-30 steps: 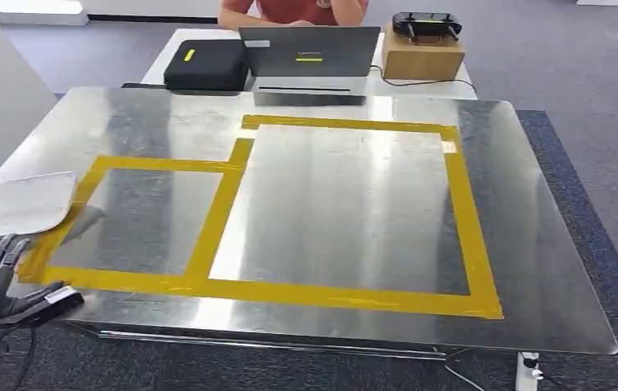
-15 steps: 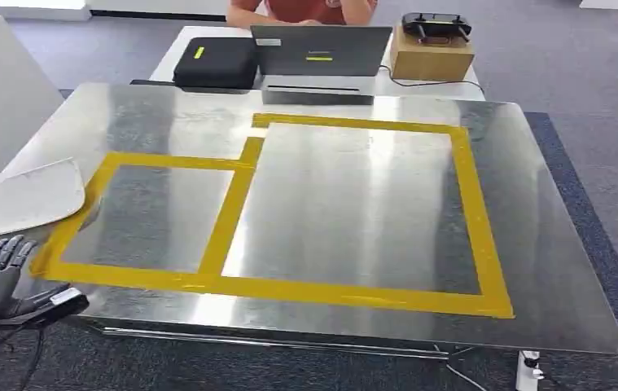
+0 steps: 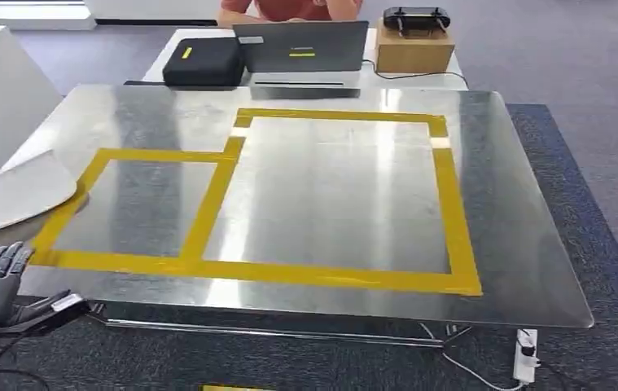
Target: Take the parts from the cabinet and place them on the table.
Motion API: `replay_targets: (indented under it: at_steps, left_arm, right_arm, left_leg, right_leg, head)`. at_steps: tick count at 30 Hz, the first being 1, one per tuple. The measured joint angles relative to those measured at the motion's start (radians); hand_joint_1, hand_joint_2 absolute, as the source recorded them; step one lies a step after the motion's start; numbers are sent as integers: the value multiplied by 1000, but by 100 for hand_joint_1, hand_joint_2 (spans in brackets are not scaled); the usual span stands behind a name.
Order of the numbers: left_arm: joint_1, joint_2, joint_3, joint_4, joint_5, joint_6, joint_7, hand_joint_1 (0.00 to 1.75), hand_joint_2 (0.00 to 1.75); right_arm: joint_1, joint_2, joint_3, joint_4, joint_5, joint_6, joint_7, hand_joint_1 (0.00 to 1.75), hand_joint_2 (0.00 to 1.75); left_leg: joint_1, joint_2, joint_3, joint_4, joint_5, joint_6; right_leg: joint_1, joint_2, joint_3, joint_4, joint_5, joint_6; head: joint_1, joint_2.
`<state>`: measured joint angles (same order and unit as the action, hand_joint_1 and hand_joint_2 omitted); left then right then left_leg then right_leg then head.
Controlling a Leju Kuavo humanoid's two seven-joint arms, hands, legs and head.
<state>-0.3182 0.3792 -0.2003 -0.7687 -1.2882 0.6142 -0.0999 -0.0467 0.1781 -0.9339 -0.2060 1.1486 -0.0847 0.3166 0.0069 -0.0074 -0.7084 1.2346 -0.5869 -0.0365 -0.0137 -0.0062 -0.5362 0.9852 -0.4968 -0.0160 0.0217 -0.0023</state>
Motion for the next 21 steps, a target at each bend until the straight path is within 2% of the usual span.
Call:
replay_targets:
  at_steps: [1, 2, 3, 5, 6, 7, 8, 9, 10, 11, 12, 13, 15, 16, 17, 21]
  left_arm:
    - [3, -3, 0, 2, 0, 3, 0, 0, 0]
    - [6, -5, 2, 3, 0, 6, 0, 0, 0]
    - [9, -6, 2, 4, 0, 8, 0, 0, 0]
    - [9, -6, 5, 6, 3, 14, -2, 0, 0]
    - [10, -6, 11, 7, 9, 21, -3, 0, 0]
    - [12, -5, 17, 8, 13, 30, -5, 0, 0]
    - [22, -5, 23, 8, 17, 38, -9, 0, 0]
    - [28, -2, 29, 9, 21, 46, -13, 0, 0]
    - [33, 0, 31, 10, 23, 48, -16, 0, 0]
    - [37, -1, 34, 11, 23, 49, -17, 0, 0]
    - [38, -2, 35, 11, 23, 50, -18, 0, 0]
    - [40, -2, 37, 11, 23, 51, -18, 0, 0]
    - [48, -2, 42, 13, 24, 51, -18, 0, 0]
    - [52, -3, 45, 14, 26, 51, -18, 0, 0]
    - [56, -3, 48, 18, 29, 52, -18, 0, 0]
    - [57, -3, 48, 18, 29, 52, -19, 0, 0]
  right_arm:
    - [0, -1, 0, 0, 0, 0, 3, 0, 0]
    - [-1, -2, 0, 0, 1, 1, 6, 0, 0]
    - [0, -2, 0, 0, 3, 1, 8, 0, 0]
    - [-1, -2, 0, 0, 6, 1, 16, 0, 0]
    - [-2, -3, 1, 0, 10, 1, 19, 0, 0]
    - [-3, -3, 3, 0, 13, 1, 23, 0, 0]
    - [-4, -3, 4, 0, 15, 0, 25, 0, 0]
    - [-3, -3, 4, 0, 16, 0, 26, 0, 0]
    - [-3, -3, 5, 0, 17, 0, 27, 0, 0]
    - [-2, -3, 5, 1, 18, -1, 29, 0, 0]
    - [-1, -3, 5, 1, 18, -1, 30, 0, 0]
    - [-2, -3, 5, 1, 18, -1, 31, 0, 0]
    - [-3, -3, 6, 1, 20, -1, 33, 0, 0]
    - [-3, -3, 6, 1, 22, -1, 35, 0, 0]
    - [-3, -3, 6, 1, 24, -1, 35, 0, 0]
    - [-3, -3, 7, 1, 24, -1, 35, 0, 0]
  left_leg:
    - [3, 0, -4, 53, -18, -4]
    - [6, 0, 6, 66, -12, -5]
    - [9, 0, 39, 35, 12, -7]
    - [13, 0, 157, -139, 72, -7]
    - [13, 0, 209, -226, 63, -4]
    - [6, -1, 225, -254, 57, 6]
    - [4, -2, 219, -246, 64, 16]
    - [2, -2, 216, -248, 65, 19]
    - [-1, -2, 211, -246, 70, 27]
    - [3, 0, 206, -255, 83, 41]
    - [6, 4, 195, -258, 94, 51]
    - [5, 4, 181, -258, 105, 62]
    - [1, 4, 153, -257, 126, 67]
    - [-2, 4, 138, -255, 137, 68]
    - [-4, 4, 124, -255, 147, 67]
    - [-5, 4, 122, -254, 148, 67]
  right_leg:
    - [0, -1, -12, 1, 7, 1]
    - [0, -2, -24, 4, 14, 2]
    - [0, -2, -36, 8, 20, 4]
    - [0, -2, -55, 17, 29, 10]
    - [0, -2, -60, 21, 33, 16]
    - [4, 0, -66, 25, 38, 23]
    - [3, 1, -64, 20, 46, 30]
    - [1, 2, -66, 19, 53, 37]
    - [0, 2, -67, 15, 60, 45]
    - [1, 3, -72, 14, 64, 54]
    - [-1, 4, -82, 29, 32, 55]
    - [-1, 5, -107, 80, -31, 56]
    - [0, 5, -148, 233, -138, 56]
    - [1, 5, -160, 297, -164, 56]
    - [2, 5, -155, 322, -156, 55]
    - [2, 5, -153, 322, -153, 55]
  head:
    - [0, 0]
    - [-1, 0]
    - [-1, 0]
    - [0, 0]
    - [0, 0]
    - [0, 0]
    - [3, 0]
    - [-1, 0]
    - [3, 0]
    - [0, 0]
    - [3, 0]
    - [5, 0]
    - [6, 0]
    - [7, 0]
    - [6, 0]
    - [6, 0]
